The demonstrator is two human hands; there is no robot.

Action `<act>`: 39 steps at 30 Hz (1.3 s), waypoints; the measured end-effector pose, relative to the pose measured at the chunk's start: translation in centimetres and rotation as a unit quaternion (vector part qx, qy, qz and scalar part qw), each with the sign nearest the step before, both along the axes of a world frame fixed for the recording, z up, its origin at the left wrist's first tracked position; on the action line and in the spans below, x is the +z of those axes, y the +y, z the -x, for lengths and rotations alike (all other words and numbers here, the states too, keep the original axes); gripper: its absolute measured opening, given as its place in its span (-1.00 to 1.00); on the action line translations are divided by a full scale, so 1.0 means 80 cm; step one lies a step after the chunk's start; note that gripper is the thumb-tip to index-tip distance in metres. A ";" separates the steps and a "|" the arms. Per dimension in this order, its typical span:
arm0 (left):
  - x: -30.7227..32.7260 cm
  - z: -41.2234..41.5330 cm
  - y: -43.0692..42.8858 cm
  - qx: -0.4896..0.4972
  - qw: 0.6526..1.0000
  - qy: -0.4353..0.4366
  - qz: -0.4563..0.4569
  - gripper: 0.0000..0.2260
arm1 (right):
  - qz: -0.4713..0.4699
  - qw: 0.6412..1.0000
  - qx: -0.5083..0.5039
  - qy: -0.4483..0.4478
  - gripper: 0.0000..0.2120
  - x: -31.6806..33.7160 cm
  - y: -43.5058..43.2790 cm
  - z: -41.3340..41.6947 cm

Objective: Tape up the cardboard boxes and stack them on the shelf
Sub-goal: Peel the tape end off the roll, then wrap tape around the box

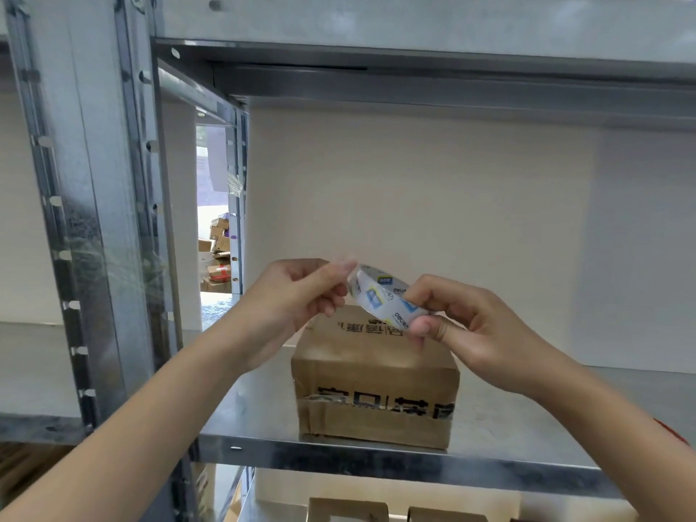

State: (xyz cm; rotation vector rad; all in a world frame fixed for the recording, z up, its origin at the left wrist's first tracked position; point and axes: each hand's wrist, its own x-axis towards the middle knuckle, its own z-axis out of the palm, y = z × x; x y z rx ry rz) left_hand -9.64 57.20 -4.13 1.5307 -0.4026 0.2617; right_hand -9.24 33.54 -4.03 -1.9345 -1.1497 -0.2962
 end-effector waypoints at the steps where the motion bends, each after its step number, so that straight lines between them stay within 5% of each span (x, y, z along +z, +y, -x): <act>1: -0.001 -0.003 -0.001 0.008 1.000 -0.002 -0.029 -0.65 | 0.006 1.000 0.000 -0.001 -0.81 0.000 -0.003 0.000; 8: -0.003 -0.019 -0.043 0.152 0.984 -0.092 -0.033 -0.85 | 0.037 0.988 -0.138 -0.054 -0.85 0.001 -0.002 -0.009; 14: 0.000 -0.003 -0.067 0.219 0.961 -0.163 0.033 -0.82 | 0.021 0.964 -0.259 0.048 -0.68 0.019 -0.013 -0.022; 20: -0.007 -0.026 -0.034 0.245 0.965 -0.070 0.054 -0.80 | 0.021 0.963 -0.262 0.058 -0.29 0.040 -0.025 -0.031; 25: -0.018 -0.035 0.004 0.285 0.955 -0.041 0.072 -0.81 | -0.014 0.966 -0.247 0.080 -0.51 0.048 -0.058 -0.061; 30: -0.040 -0.036 0.015 0.292 0.955 -0.008 0.042 -0.81 | 0.015 0.957 -0.265 0.116 -0.52 0.043 -0.074 -0.079; 35: -0.051 -0.042 0.044 0.339 0.937 0.014 0.077 -0.80 | 0.087 0.922 -0.375 0.028 -0.53 0.025 -0.103 -0.094; 39: -0.066 -0.046 0.051 0.339 0.937 0.046 0.075 -0.84 | 0.108 0.923 -0.370 0.025 -0.53 -0.002 -0.107 -0.103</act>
